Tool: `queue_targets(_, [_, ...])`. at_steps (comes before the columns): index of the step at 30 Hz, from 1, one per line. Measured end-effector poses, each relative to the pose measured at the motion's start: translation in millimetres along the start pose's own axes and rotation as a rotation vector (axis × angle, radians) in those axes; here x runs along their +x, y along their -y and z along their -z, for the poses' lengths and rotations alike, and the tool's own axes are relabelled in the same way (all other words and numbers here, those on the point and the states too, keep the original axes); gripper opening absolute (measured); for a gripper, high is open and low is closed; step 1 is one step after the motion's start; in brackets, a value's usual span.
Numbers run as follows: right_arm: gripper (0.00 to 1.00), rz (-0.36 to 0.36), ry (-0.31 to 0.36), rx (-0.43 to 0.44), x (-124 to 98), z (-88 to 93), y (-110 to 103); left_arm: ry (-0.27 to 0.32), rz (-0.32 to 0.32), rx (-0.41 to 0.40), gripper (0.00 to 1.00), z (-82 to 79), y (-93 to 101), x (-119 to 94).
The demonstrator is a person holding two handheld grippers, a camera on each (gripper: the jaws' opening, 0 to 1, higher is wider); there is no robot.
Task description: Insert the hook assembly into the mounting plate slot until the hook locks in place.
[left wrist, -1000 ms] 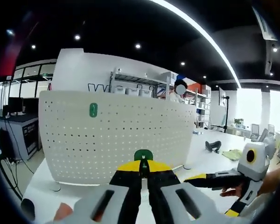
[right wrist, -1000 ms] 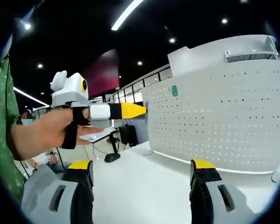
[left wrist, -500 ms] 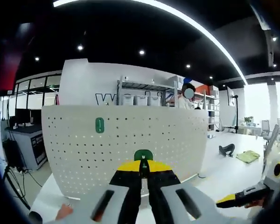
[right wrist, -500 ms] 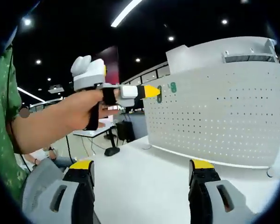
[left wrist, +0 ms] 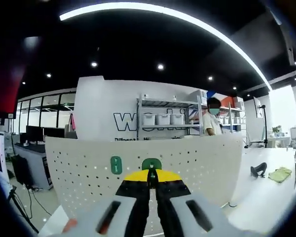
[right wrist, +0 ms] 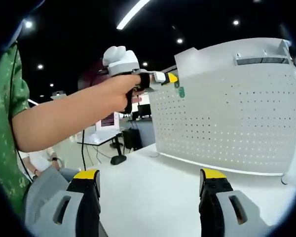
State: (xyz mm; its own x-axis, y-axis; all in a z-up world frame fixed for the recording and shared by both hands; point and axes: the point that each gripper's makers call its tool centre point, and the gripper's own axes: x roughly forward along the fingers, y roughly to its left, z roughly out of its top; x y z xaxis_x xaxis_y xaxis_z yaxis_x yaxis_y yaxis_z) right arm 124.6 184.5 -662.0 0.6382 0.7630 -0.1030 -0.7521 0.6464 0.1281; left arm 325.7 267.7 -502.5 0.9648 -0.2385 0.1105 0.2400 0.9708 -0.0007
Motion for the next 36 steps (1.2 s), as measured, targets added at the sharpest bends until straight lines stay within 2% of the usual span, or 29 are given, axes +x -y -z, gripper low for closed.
queue_targets(2, [0.84,0.005,0.0,0.004,-1,0.4,2,0.005,-0.01,0.018,0.03,-0.4,-1.3,4])
queue_targets(10, [0.84,0.01,-0.009,0.016,-2,6.0,4,0.016,-0.05,-0.017,0.03,0.1,-10.5,25])
queue_targets(18, [0.83,0.02,-0.012,0.035,-5,10.2,6,0.026,-0.065,-0.014,0.03,-2.8,-8.6,45])
queue_targets(27, [0.83,0.029,-0.021,0.055,-6,15.6,10,0.017,-0.083,-0.003,0.03,7.5,-9.9,59])
queue_targets(31, [0.83,0.028,-0.025,0.062,-5,17.7,11,0.006,-0.098,-0.023,0.03,11.5,-15.2,65])
queue_targets(36, [0.82,0.027,-0.028,0.068,-3,19.3,12,0.006,-0.105,-0.017,0.03,12.0,-16.5,70])
